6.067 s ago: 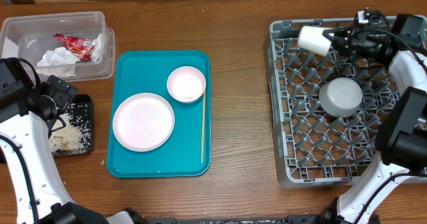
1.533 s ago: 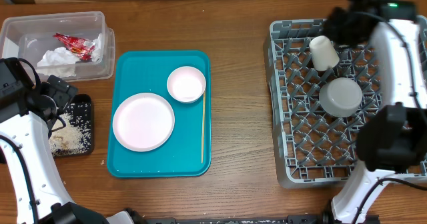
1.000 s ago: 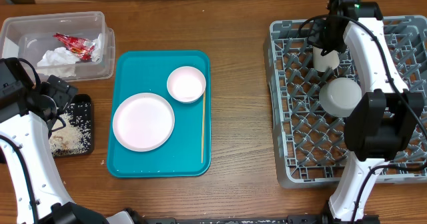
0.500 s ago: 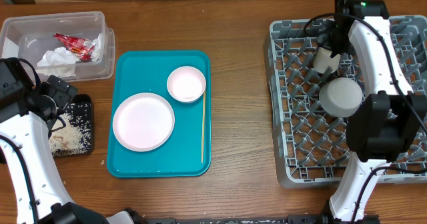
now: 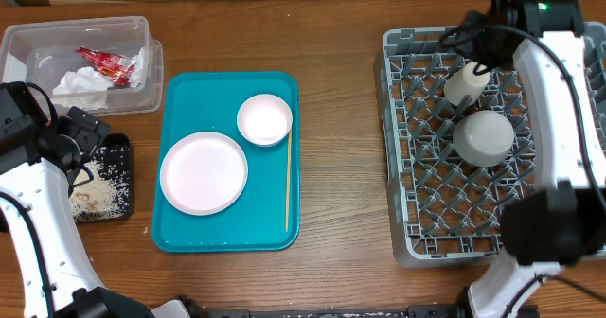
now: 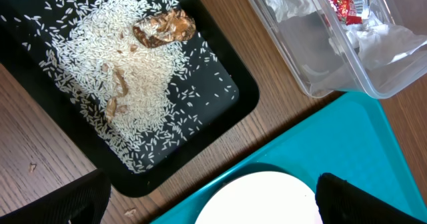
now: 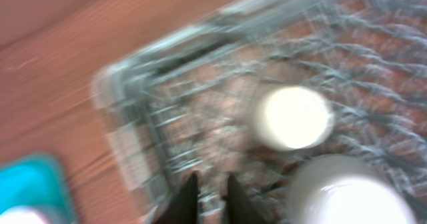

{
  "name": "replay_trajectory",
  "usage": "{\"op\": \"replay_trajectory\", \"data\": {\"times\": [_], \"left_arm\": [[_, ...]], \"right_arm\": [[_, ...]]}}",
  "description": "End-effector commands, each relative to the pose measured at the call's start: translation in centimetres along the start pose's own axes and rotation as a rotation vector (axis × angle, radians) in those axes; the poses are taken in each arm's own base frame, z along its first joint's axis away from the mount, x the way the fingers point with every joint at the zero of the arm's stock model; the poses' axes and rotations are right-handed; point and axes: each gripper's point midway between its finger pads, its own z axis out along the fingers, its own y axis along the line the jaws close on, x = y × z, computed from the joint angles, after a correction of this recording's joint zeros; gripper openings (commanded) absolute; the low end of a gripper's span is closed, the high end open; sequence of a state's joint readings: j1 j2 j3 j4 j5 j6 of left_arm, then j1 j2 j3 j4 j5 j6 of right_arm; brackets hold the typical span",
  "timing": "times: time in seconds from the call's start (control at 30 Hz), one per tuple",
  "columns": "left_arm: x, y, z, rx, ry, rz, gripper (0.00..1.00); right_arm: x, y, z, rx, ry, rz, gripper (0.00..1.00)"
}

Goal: Sort waste into correct bins and load items into the dishwasher
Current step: 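Move the right gripper to the pink saucer on the teal tray and grasp it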

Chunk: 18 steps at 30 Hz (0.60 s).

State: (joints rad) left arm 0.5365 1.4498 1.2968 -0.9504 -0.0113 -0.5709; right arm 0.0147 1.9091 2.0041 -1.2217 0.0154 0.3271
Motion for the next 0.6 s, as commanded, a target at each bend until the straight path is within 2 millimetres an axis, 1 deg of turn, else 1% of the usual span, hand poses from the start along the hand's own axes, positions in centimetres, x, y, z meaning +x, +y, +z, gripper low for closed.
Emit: {"op": "replay_trajectory", "data": {"times": [0.0, 0.03, 0.07, 0.1, 0.2, 0.23, 0.27, 0.3, 0.43, 0.5, 0.57], "left_arm": [[-0.2, -0.2, -0.1, 0.008, -0.004, -0.009, 1.0], [-0.2, -0.2, -0.1, 0.008, -0.004, -0.009, 1.0], [-0.2, -0.2, -0.1, 0.008, -0.004, -0.009, 1.0], [-0.2, -0.2, -0.1, 0.008, -0.004, -0.009, 1.0], [-0.2, -0.2, -0.1, 0.008, -0.004, -0.009, 1.0], [-0.2, -0.2, -0.1, 0.008, -0.004, -0.009, 1.0], [-0.2, -0.2, -0.1, 0.008, -0.004, -0.009, 1.0], [-0.2, -0.2, -0.1, 0.008, -0.004, -0.009, 1.0], [-0.2, -0.2, -0.1, 0.008, -0.004, -0.009, 1.0], [-0.2, -0.2, -0.1, 0.008, -0.004, -0.009, 1.0], [-0.2, -0.2, -0.1, 0.008, -0.004, -0.009, 1.0]], "right_arm": [[3.1, 10.3, -6.3, -0.427, 0.026, -0.191, 0.54], [4.1, 12.0, -6.9, -0.485, 0.047, -0.218, 0.72], [5.3, 13.8, -7.4, -0.54, 0.072, -0.25, 0.84], [6.3, 15.1, -7.6, -0.569, 0.091, -0.275, 0.91], [9.7, 19.0, -7.5, -0.611, 0.129, -0.392, 0.92], [10.5, 19.9, -7.3, -0.612, 0.129, -0.424, 0.92], [11.7, 21.3, -6.7, -0.603, 0.124, -0.477, 0.92], [12.3, 22.0, -6.4, -0.59, 0.119, -0.498, 0.92], [15.6, 25.7, -3.3, -0.504, 0.085, -0.608, 0.9], [17.5, 27.6, -1.3, -0.467, 0.072, -0.659, 0.88], [19.4, 28.8, 0.8, -0.422, 0.064, -0.701, 0.87]]}}
